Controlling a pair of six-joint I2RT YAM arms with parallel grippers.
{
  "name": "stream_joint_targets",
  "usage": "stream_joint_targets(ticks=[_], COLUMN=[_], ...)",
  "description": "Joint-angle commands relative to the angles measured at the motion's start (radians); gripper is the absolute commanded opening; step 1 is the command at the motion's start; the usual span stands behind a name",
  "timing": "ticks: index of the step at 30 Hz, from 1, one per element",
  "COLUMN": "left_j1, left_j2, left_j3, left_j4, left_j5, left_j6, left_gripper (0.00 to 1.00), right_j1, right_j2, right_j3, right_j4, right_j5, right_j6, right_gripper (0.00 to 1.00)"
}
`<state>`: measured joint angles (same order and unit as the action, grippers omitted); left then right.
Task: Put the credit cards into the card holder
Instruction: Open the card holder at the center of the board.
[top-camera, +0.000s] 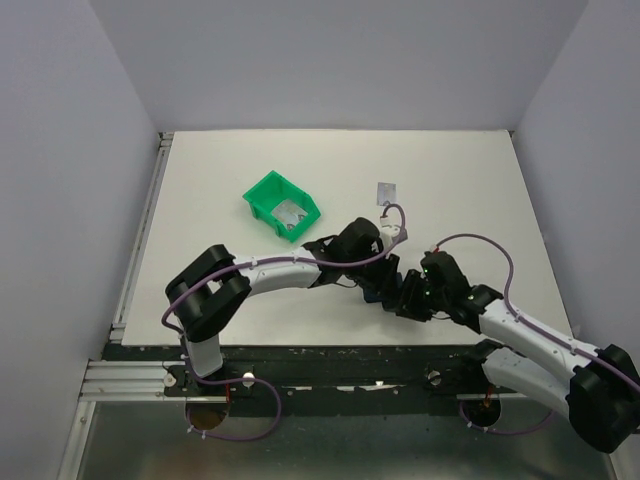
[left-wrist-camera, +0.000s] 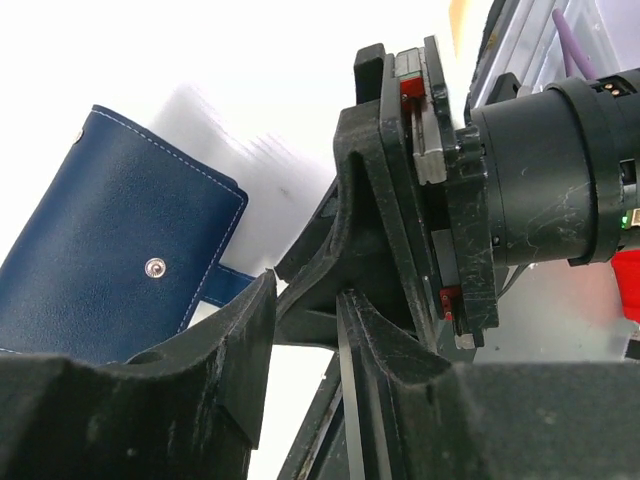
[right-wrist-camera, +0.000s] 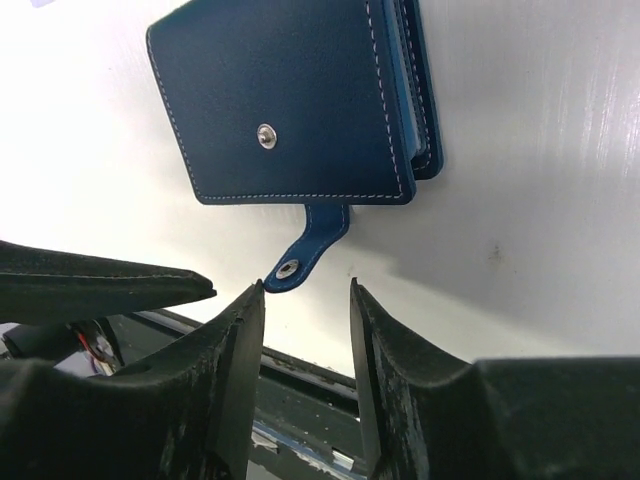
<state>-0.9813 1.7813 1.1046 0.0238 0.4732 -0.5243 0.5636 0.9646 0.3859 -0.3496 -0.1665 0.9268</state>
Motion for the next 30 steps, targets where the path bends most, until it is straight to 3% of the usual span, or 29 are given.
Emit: stream_joint_targets(ticks=[1, 9, 15, 24, 30], left_j1=[-0.020, 0.119, 0.173, 0.173, 0.170], left_j2=[-0.029, -0.112, -0.001, 0.174, 0.220], left_j3=[-0.017, 0.008, 0.110, 0.317, 0.390], left_j4=[-0.022, -0.172, -0.270, -0.426, -0.522], left_j5=[-0.017, -0.195, -0.246, -0.255, -0.271], left_j6=[0.009, 0.030, 0.056, 0.049, 0.061], left_gripper=[0.43, 0.44, 0.44, 0.43, 0.42], right_j1=[-0.002, -0.004, -0.002, -0.005, -0.016], right_j2=[-0.050, -0.122, -0.207, -0.017, -0.026], right_j3=[-0.007, -0.007, 0.011, 0.102, 0.107], right_j4=[0.081, 0.015, 0.046, -0.046, -0.173], right_j5=[0.077, 0.140, 0.147, 0.211, 0.311], right_j6=[0.043, 0.058, 0.017, 0.087, 0.148], right_gripper=[0.47, 0.50, 0.45, 0.35, 0.35])
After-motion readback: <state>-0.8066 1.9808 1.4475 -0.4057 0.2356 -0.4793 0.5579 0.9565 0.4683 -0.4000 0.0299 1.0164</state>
